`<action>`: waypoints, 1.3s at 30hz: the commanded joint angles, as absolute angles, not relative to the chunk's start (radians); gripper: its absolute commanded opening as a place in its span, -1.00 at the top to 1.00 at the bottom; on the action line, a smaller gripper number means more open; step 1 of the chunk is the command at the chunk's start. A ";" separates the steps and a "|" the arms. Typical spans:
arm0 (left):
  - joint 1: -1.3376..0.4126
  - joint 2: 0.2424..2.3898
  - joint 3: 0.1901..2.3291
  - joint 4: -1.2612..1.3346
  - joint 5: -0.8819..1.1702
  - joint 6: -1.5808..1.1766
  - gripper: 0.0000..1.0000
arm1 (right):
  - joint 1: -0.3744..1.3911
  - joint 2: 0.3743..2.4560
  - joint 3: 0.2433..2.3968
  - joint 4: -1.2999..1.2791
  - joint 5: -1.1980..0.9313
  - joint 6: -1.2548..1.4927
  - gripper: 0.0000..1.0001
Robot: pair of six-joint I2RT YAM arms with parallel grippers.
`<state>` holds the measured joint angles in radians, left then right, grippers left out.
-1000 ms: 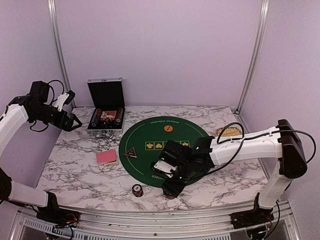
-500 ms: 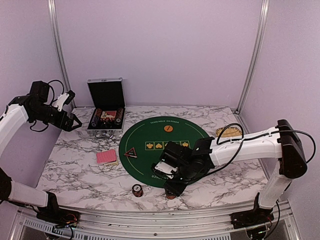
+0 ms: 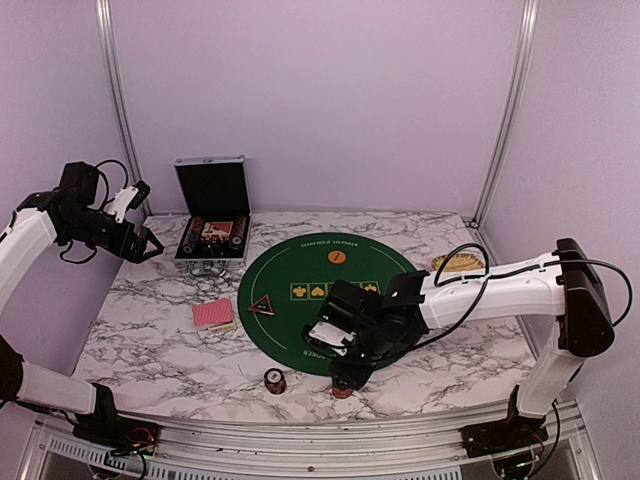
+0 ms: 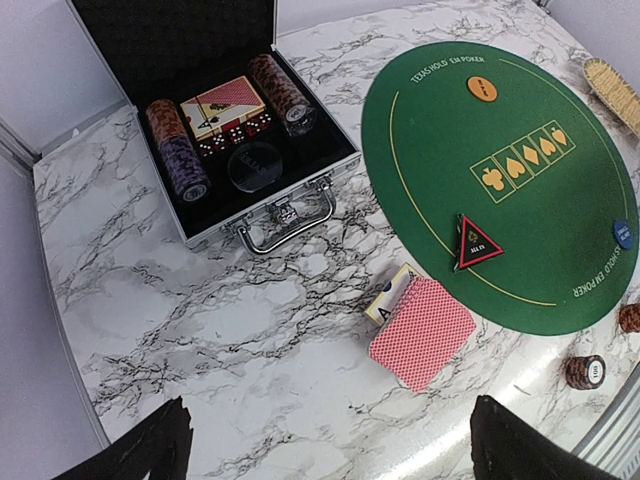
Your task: Distribute texas hold em gaming equipment
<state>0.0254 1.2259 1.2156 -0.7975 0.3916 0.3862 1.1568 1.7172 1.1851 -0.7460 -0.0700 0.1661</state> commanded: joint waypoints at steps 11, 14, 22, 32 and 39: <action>0.026 1.216 1.236 -0.825 0.387 0.397 -0.98 | 1.131 1.689 1.381 -0.837 -0.009 0.182 0.77; 0.026 1.216 1.233 -0.825 0.387 0.398 -0.98 | 1.052 1.701 1.432 -0.832 -0.005 0.190 0.81; 0.026 1.216 1.221 -0.825 0.391 0.402 -0.98 | 0.836 1.806 1.536 -0.720 0.053 0.161 0.81; 0.027 1.208 1.216 -0.825 0.384 0.408 -0.98 | 0.632 2.084 1.777 -0.648 0.069 0.116 0.83; 0.026 1.206 1.219 -0.827 0.377 0.408 -0.98 | 0.573 2.274 1.941 -0.652 0.073 0.102 0.83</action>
